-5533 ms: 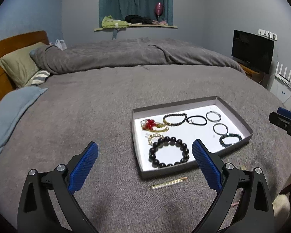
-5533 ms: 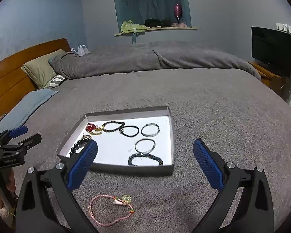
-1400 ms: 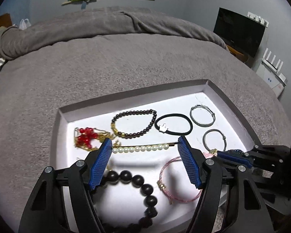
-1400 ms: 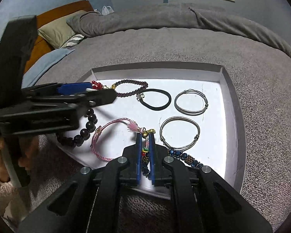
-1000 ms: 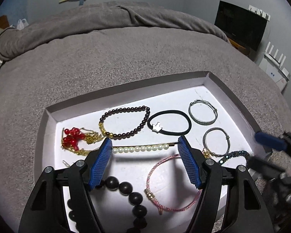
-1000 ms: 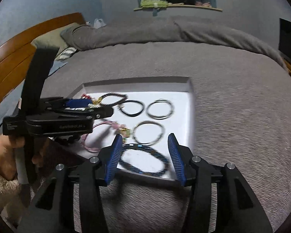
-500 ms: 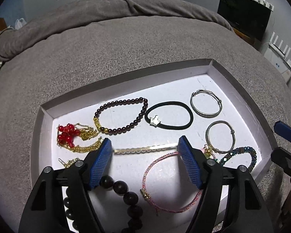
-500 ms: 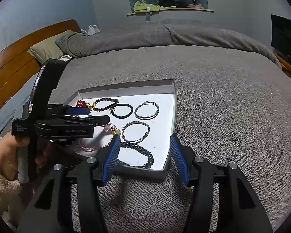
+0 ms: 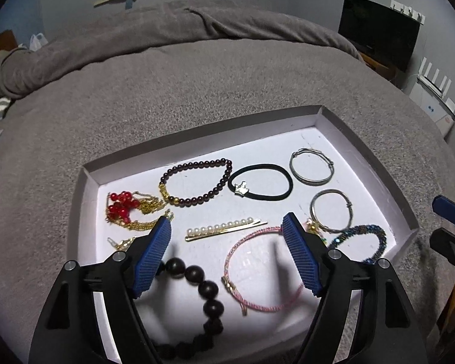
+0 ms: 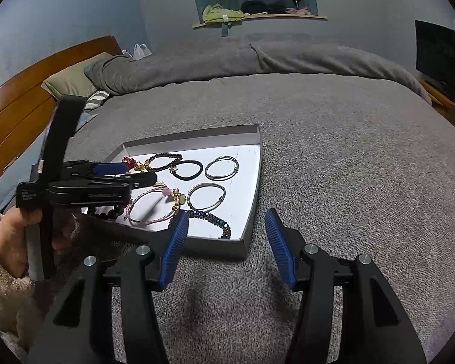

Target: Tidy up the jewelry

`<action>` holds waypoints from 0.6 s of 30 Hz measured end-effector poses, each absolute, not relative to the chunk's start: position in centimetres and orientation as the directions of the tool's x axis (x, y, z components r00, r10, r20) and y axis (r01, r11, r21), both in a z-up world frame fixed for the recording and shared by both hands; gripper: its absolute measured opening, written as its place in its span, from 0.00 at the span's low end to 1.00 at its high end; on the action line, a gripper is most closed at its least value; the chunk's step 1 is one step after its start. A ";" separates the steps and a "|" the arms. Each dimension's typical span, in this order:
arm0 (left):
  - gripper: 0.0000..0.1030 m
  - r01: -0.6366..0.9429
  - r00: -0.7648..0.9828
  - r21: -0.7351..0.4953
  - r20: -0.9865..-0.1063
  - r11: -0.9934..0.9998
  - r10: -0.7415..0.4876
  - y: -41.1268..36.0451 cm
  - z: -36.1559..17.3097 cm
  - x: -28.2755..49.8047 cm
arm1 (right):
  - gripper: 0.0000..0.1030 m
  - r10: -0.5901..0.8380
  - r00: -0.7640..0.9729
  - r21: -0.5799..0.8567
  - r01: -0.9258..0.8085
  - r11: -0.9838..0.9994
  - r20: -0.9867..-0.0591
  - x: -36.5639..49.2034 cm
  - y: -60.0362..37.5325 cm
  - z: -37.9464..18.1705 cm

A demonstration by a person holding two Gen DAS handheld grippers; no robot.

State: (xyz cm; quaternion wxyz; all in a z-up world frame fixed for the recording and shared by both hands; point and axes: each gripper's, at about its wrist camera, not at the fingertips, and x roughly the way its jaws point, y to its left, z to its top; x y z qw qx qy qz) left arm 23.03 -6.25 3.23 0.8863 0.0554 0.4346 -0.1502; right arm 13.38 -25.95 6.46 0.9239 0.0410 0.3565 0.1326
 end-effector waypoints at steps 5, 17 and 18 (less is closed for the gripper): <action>0.75 0.326 0.608 -0.013 -0.763 0.945 -0.220 -5.5 4.6 20.5 | 0.52 0.270 0.711 0.160 -0.220 0.962 -0.650 12.9 -25.4 6.9; 0.94 0.266 0.679 -0.009 -0.708 0.964 -0.194 -0.6 6.8 13.9 | 0.78 0.280 0.714 0.137 -0.253 0.958 -0.642 11.7 -23.3 8.1; 0.94 0.260 0.675 -0.016 -0.712 0.966 -0.193 -0.2 6.5 13.4 | 0.85 0.285 0.709 0.139 -0.258 0.956 -0.646 11.6 -23.1 8.0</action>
